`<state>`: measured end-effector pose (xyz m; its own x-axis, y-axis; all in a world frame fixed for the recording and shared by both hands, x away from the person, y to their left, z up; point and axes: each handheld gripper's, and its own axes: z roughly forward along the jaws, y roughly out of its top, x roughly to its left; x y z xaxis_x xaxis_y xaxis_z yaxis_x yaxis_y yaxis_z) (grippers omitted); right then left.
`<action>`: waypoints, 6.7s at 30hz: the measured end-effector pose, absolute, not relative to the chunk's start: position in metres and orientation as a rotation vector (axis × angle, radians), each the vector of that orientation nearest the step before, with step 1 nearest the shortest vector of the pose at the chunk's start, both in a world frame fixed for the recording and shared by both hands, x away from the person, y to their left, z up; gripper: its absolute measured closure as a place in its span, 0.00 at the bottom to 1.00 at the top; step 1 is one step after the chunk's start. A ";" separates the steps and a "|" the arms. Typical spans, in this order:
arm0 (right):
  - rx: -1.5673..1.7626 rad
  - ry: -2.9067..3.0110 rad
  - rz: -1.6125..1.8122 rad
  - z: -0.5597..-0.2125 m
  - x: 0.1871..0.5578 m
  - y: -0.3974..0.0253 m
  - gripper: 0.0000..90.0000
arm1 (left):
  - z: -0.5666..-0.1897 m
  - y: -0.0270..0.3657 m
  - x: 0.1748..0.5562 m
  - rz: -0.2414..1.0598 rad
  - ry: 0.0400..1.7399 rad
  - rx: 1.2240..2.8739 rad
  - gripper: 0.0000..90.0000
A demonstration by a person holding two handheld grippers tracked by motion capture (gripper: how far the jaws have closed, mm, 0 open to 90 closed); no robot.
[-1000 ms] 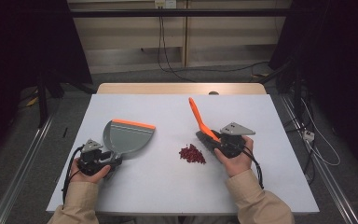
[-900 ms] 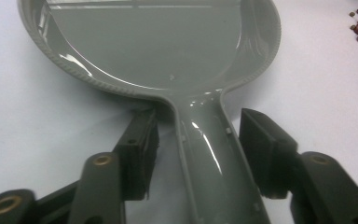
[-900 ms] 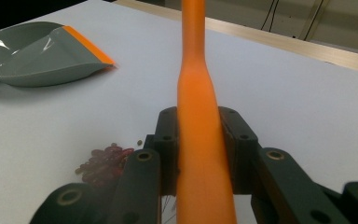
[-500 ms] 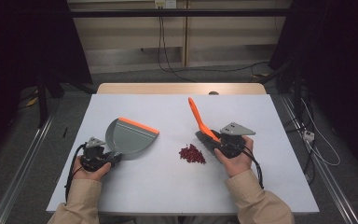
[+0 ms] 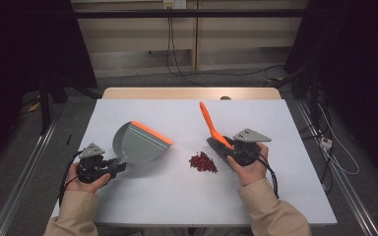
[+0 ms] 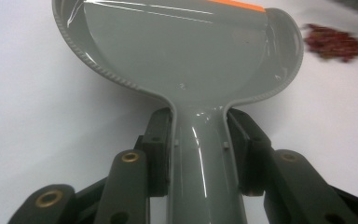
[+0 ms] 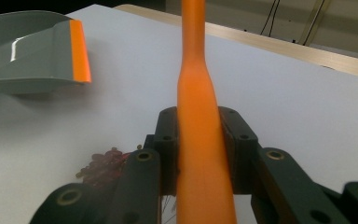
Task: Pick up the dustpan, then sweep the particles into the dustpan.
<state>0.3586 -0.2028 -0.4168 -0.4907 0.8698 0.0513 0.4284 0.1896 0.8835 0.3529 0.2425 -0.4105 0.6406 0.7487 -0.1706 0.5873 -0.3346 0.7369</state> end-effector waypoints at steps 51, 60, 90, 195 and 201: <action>1.219 2.010 1.179 -0.423 0.364 -0.197 0.79 | -0.429 0.178 0.333 0.098 0.615 2.436 0.70; 1.201 2.009 1.142 -0.430 0.369 -0.185 0.79 | -0.430 0.166 0.334 0.074 0.542 2.450 0.70; 1.281 2.218 0.954 -0.416 0.380 -0.179 0.73 | -0.430 0.166 0.336 0.037 0.549 2.442 0.70; 1.275 2.104 1.234 -0.401 0.349 -0.095 0.79 | -0.423 0.166 0.337 -0.056 0.637 2.430 0.69; 1.287 2.079 1.194 -0.403 0.360 -0.116 0.79 | -0.424 0.167 0.338 -0.059 0.643 2.425 0.69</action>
